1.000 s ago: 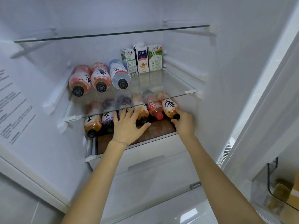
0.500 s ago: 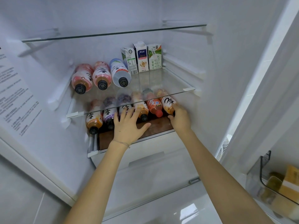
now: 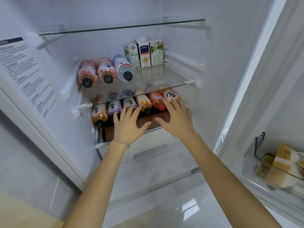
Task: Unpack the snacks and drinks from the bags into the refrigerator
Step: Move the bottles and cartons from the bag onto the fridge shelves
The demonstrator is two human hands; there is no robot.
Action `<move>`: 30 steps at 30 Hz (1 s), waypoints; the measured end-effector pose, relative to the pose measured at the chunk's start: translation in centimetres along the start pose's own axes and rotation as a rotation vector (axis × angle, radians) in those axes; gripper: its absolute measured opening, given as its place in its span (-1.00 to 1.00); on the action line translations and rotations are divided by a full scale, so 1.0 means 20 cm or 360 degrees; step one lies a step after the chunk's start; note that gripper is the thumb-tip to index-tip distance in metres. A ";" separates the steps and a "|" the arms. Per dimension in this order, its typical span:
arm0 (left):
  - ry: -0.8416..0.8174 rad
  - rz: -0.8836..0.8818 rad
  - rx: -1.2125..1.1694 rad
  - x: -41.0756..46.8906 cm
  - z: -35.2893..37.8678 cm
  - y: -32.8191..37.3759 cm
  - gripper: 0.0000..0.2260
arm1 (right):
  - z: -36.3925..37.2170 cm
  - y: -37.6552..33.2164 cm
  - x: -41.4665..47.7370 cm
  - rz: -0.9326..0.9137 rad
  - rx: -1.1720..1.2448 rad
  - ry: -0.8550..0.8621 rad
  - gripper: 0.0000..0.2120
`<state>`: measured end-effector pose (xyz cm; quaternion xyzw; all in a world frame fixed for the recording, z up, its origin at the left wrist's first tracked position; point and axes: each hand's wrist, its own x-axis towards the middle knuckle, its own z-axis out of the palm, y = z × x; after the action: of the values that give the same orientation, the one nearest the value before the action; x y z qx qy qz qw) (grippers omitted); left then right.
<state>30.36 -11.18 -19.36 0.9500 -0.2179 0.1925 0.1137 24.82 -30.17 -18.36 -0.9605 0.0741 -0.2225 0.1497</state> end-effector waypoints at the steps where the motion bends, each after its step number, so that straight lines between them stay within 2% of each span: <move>1: 0.0001 -0.0003 -0.0002 -0.01 -0.01 0.01 -0.20 | -0.02 -0.01 -0.02 -0.0007 -0.0004 -0.0003 -0.25; 11: 0.0101 -0.0105 0.0061 -0.29 -0.18 0.19 -0.19 | -0.21 0.04 -0.28 -0.0130 0.0075 -0.0089 -0.25; 15: 0.0057 -0.0201 0.0081 -0.48 -0.25 0.33 -0.17 | -0.31 0.07 -0.43 -0.0207 0.0112 -0.0176 -0.24; 21: 0.0086 -0.0320 0.0123 -0.77 -0.41 0.48 -0.24 | -0.47 0.09 -0.66 -0.0263 0.0172 -0.0317 -0.25; 26: 0.0082 -0.0365 0.0162 -0.94 -0.56 0.54 -0.24 | -0.61 0.04 -0.81 -0.0360 0.0194 -0.0252 -0.25; 30: 0.0074 -0.0349 0.0207 -1.04 -0.70 0.59 -0.32 | -0.72 0.01 -0.93 -0.0392 0.0199 -0.0195 -0.25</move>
<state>3.19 -9.72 -13.94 0.9688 -0.0972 0.2146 0.0773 1.89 -30.06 -13.65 -0.9629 -0.0676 -0.1844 0.1850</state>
